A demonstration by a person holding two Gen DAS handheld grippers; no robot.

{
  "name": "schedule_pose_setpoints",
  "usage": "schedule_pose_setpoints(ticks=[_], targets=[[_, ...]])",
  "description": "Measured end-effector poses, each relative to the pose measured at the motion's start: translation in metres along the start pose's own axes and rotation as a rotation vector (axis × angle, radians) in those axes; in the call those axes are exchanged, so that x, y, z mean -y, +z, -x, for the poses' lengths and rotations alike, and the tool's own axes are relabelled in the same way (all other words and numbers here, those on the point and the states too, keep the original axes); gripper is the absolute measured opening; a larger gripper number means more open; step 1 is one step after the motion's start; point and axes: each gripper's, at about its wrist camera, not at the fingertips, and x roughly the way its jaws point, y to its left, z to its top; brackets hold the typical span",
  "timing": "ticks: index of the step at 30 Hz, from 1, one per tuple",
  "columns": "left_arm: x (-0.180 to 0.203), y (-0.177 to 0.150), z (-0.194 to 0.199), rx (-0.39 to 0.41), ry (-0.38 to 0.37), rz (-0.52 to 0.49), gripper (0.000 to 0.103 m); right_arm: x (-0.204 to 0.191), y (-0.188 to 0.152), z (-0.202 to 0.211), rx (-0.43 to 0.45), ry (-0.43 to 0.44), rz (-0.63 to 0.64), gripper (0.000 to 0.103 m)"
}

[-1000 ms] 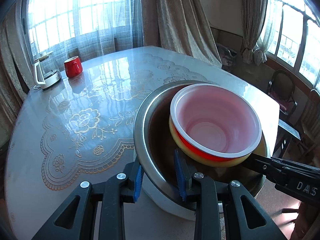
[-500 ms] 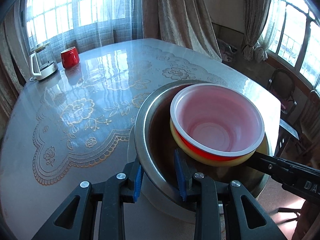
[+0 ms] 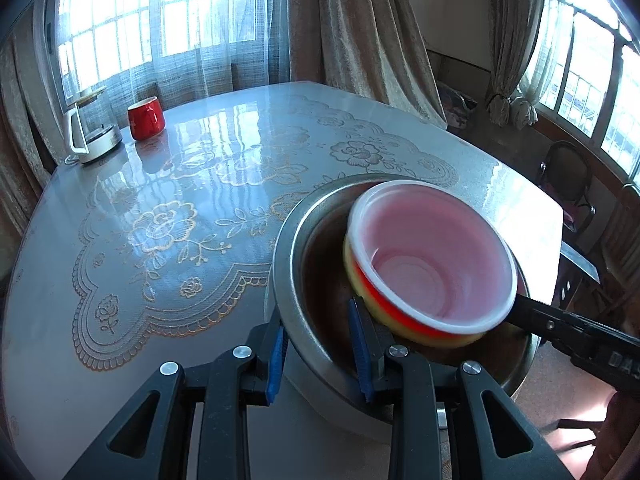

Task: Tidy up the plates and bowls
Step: 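Lower the steel bowl stack onto the plate stack with both tools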

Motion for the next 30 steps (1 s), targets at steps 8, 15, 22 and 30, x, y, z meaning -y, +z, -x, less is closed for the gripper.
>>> schedule_pose_setpoints(ticks=[8, 15, 22, 30], targets=[[-0.002, 0.0, 0.0, -0.003, 0.003, 0.006, 0.033, 0.002, 0.001, -0.001, -0.008, 0.01, -0.015, 0.022], [-0.003, -0.002, 0.006, 0.004, 0.002, 0.007, 0.034, 0.001, 0.001, -0.001, -0.023, 0.035, -0.032, 0.022], [-0.001, -0.004, 0.015, 0.031, 0.022, -0.02, 0.033, -0.002, -0.002, 0.002, -0.011, 0.041, -0.02, 0.021], [-0.001, -0.006, 0.018, 0.035, 0.018, -0.01, 0.033, 0.0, -0.002, -0.002, 0.017, 0.046, -0.035, 0.022]])
